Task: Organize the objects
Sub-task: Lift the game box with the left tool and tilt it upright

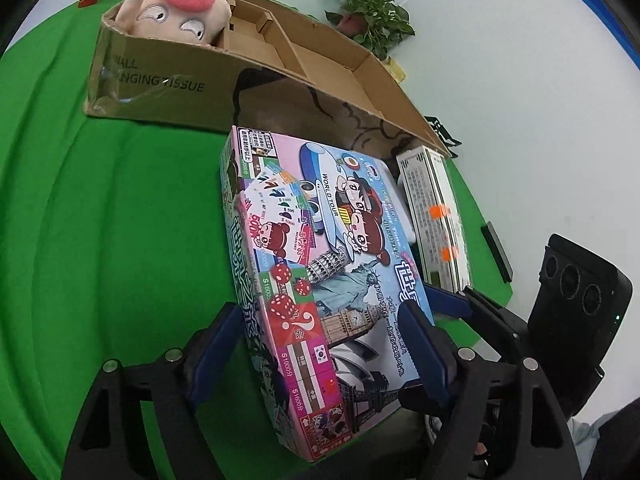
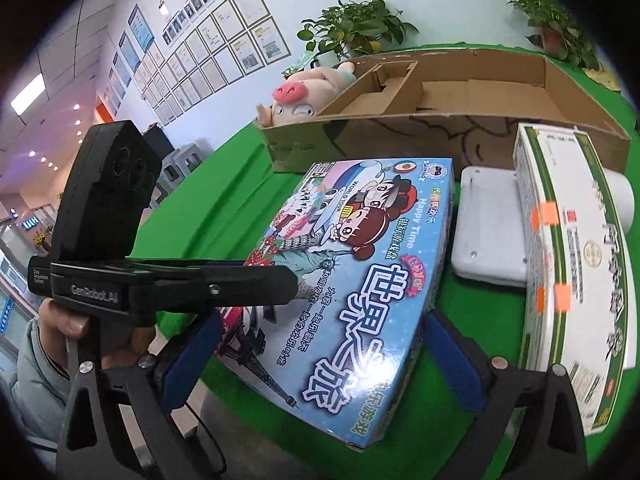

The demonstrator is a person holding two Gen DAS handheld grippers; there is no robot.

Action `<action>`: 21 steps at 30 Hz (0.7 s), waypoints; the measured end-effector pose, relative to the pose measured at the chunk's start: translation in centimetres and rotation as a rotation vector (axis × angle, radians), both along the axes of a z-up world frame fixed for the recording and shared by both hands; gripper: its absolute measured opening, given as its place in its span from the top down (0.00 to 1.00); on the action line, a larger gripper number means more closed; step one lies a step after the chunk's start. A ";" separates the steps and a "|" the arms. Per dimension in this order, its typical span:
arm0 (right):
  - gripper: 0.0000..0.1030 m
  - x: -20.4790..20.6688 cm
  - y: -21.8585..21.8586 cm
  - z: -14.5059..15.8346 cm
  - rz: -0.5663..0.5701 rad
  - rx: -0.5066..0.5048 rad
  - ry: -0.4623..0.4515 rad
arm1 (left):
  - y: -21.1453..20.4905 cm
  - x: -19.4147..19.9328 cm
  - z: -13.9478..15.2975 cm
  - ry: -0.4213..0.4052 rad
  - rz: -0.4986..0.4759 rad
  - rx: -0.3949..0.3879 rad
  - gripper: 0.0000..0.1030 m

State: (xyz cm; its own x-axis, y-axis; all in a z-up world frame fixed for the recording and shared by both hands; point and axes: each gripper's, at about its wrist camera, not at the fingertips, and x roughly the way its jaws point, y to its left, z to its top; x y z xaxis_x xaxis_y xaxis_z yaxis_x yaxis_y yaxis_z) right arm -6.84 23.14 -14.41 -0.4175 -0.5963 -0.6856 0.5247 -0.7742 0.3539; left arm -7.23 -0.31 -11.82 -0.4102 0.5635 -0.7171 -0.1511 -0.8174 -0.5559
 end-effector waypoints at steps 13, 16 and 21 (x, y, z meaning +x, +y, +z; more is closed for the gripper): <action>0.11 0.2 -0.1 0.0 -0.013 0.024 -0.051 | -1.7 1.4 -1.3 -0.064 0.052 0.139 0.26; 0.26 -0.5 0.2 -0.7 -0.059 0.053 -0.088 | -1.5 1.4 -1.6 -0.081 0.035 0.173 0.26; 0.29 -0.9 0.3 -1.0 -0.073 0.069 -0.086 | -1.2 1.6 -1.4 -0.069 0.035 0.142 0.26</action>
